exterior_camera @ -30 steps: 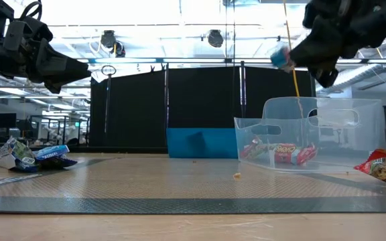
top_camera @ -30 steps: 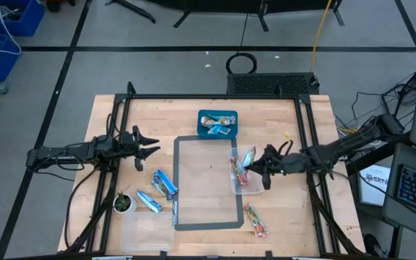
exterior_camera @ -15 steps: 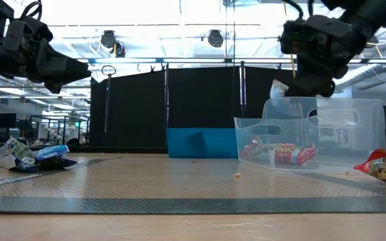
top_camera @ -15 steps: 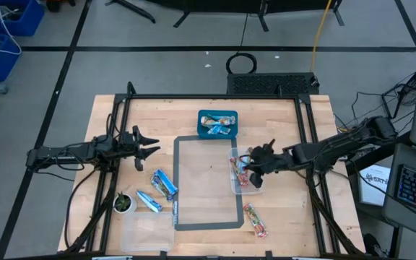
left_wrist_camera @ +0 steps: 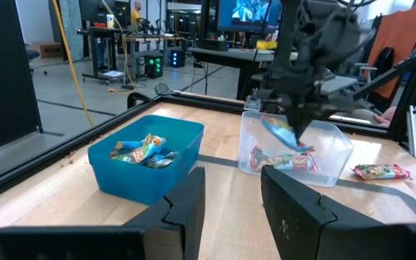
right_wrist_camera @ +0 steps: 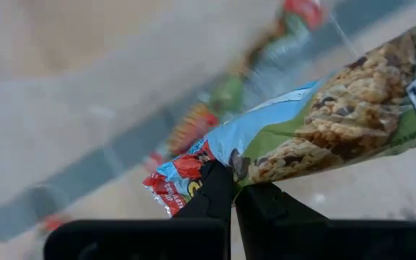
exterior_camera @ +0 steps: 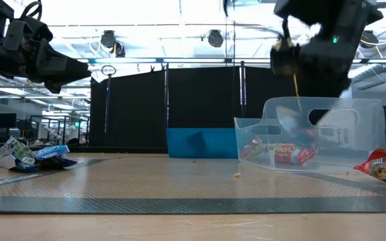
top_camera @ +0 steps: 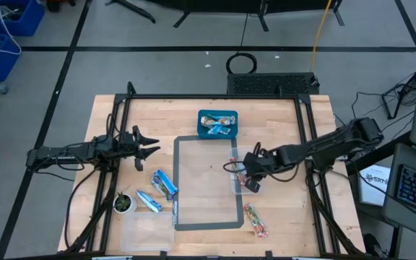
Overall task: Pick and place Granola Bars by type
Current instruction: Put the red granola bar into the right transparent bin
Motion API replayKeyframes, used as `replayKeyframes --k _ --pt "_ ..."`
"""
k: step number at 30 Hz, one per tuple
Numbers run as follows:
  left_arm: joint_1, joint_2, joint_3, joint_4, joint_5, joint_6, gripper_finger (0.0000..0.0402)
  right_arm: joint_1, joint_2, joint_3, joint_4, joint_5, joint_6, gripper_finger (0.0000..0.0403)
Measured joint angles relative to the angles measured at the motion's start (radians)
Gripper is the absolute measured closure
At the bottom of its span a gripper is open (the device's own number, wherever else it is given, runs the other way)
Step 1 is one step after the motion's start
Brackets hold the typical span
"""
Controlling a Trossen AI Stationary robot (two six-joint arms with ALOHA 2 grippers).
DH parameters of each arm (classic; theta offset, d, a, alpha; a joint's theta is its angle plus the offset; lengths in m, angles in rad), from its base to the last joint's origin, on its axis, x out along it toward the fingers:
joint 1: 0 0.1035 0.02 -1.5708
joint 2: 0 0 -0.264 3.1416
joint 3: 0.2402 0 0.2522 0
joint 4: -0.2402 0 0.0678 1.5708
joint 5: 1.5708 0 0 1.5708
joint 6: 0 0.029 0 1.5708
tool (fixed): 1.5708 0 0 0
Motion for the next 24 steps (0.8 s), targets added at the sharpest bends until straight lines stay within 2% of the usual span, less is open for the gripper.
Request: replayKeyframes --k 5,9,21,24 --pt "0.000 0.000 0.000 0.000 0.000 0.000 0.0263 -0.031 0.063 0.002 -0.068 -0.027 0.028 0.0403" --pt "0.000 0.000 0.000 0.000 0.000 0.000 0.0263 -0.038 0.100 0.001 -0.033 -0.069 0.027 0.0403" --pt "0.000 0.000 0.000 0.000 0.000 0.000 0.0263 -0.037 0.101 0.001 0.021 -0.093 0.026 0.0402" --pt "0.000 0.000 0.000 0.000 0.000 0.000 0.0263 -0.037 0.100 0.001 0.031 -0.100 0.026 0.0389"
